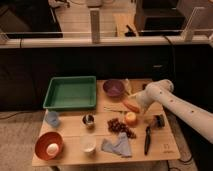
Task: Place pepper in table surface
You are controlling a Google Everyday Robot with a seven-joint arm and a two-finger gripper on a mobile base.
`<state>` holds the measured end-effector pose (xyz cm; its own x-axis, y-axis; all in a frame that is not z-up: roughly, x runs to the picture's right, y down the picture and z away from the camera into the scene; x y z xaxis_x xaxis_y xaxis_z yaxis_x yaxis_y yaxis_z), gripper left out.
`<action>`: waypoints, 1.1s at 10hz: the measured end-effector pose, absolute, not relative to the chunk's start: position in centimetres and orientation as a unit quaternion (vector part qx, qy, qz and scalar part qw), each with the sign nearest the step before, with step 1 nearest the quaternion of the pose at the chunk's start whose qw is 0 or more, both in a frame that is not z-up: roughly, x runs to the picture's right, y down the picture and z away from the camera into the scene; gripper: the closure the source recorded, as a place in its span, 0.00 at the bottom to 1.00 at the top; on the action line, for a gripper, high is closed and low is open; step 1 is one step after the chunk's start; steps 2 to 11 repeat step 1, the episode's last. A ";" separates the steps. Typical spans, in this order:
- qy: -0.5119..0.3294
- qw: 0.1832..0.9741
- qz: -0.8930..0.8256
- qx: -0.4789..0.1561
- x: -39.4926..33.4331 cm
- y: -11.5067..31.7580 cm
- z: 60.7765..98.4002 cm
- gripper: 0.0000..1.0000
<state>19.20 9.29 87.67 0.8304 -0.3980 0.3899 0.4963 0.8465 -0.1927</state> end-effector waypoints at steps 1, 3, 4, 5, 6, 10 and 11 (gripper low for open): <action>-0.170 0.946 -0.236 -0.144 19.2 9.3 87.7 0.20; -0.170 0.946 -0.236 -0.144 19.2 9.3 87.7 0.20; -0.170 0.946 -0.236 -0.144 19.2 9.3 87.7 0.20; -0.170 0.946 -0.236 -0.144 19.2 9.3 87.7 0.20; -0.170 0.946 -0.236 -0.144 19.2 9.3 87.7 0.20; -0.170 0.946 -0.236 -0.144 19.2 9.3 87.7 0.20; -0.170 0.946 -0.236 -0.144 19.2 9.3 87.7 0.20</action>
